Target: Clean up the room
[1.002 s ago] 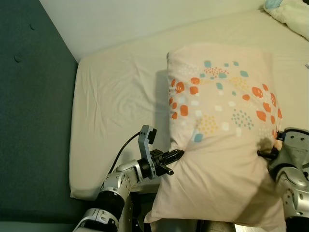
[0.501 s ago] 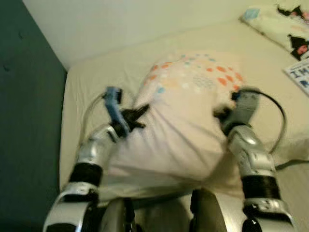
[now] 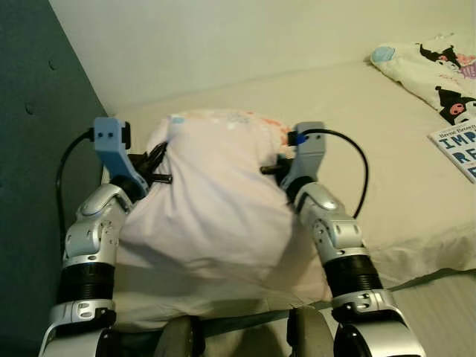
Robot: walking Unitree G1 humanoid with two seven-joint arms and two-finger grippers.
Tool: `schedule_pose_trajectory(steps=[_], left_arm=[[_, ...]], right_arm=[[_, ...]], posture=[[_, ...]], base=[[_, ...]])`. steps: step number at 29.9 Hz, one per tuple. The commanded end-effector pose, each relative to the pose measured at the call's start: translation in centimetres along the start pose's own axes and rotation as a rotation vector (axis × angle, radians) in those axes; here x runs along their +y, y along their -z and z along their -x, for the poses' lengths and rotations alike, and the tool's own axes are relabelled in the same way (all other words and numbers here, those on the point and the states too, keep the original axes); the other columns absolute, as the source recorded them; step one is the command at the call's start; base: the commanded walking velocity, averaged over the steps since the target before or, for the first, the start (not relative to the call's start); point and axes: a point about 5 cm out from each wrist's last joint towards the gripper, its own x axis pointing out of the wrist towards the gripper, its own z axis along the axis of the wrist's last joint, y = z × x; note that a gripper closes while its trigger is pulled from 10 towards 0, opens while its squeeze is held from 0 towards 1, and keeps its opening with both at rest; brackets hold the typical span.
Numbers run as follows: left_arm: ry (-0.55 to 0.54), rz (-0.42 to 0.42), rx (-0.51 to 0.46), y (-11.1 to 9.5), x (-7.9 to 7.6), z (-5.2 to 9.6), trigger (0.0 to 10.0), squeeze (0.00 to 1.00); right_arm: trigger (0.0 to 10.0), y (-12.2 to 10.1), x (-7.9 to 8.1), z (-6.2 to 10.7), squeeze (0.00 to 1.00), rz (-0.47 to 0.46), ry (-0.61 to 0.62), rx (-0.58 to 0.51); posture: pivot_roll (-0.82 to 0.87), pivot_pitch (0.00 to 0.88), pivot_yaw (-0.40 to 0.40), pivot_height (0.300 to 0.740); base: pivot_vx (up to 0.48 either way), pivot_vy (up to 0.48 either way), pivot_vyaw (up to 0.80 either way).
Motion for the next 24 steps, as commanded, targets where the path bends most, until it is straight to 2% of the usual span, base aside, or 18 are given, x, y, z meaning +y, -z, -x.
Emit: schedule_pose_trajectory(steps=[1,2,3,5,6,7,11,17,24], left_arm=[[-0.009,-0.054,-0.014,-0.7,-0.4,0.4,0.0,0.0],[-0.022,-0.073,-0.012,-0.6,-0.5,0.6,0.0,0.0],[-0.028,-0.086,-0.012,-0.5,-0.6,0.8,0.0,0.0],[-0.028,-0.086,-0.012,-0.5,-0.6,0.8,0.0,0.0],[-0.03,-0.097,-0.015,-0.2,-1.0,1.1,0.0,0.0],[-0.043,-0.1,-0.012,0.2,-1.4,1.3,10.0,0.0],[-0.108,-0.079,-0.026,1.1,-1.8,2.0,10.0,0.0],[-0.125,-0.206,-0.035,1.8,-2.6,2.6,10.0,0.0],[-0.147,-0.22,-0.048,2.0,-3.1,2.4,10.0,0.0]], right_arm=[[0.0,-0.3,2.4,-0.7,0.0,0.037,-0.106,-0.035],[0.0,0.0,2.1,-0.6,0.0,0.047,-0.083,-0.037],[6.7,0.2,1.8,-0.6,0.0,0.055,-0.068,-0.039],[6.7,0.2,1.8,-0.6,0.0,0.055,-0.068,-0.039],[10.0,0.7,1.4,-0.4,0.0,0.06,-0.038,-0.04],[10.0,1.2,0.9,-0.1,0.0,0.067,-0.016,-0.032],[10.0,1.7,0.0,0.8,0.0,0.106,0.015,-0.066],[10.0,1.9,-0.9,1.8,0.0,0.146,0.042,-0.113],[10.0,2.8,-0.7,2.2,0.0,0.15,0.045,-0.1]], posture=[[-0.02,0.063,0.04,0.601],[-0.02,0.063,0.04,0.601],[-0.02,0.063,0.04,0.601],[-0.02,0.063,0.04,0.601],[-0.02,0.065,0.036,0.601],[-0.02,0.065,0.034,0.601],[-0.03,0.065,0.033,0.601],[-0.02,0.066,0.03,0.601],[-0.02,0.07,0.028,0.618]], base=[[0.0,0.0,0.0],[0.0,0.0,0.0],[0.0,0.0,0.0],[0.0,0.0,0.0],[0.0,0.0,0.0],[0.0,0.0,0.0],[0.0,0.0,0.0],[0.0,0.0,0.0],[0.0,0.0,0.0]])
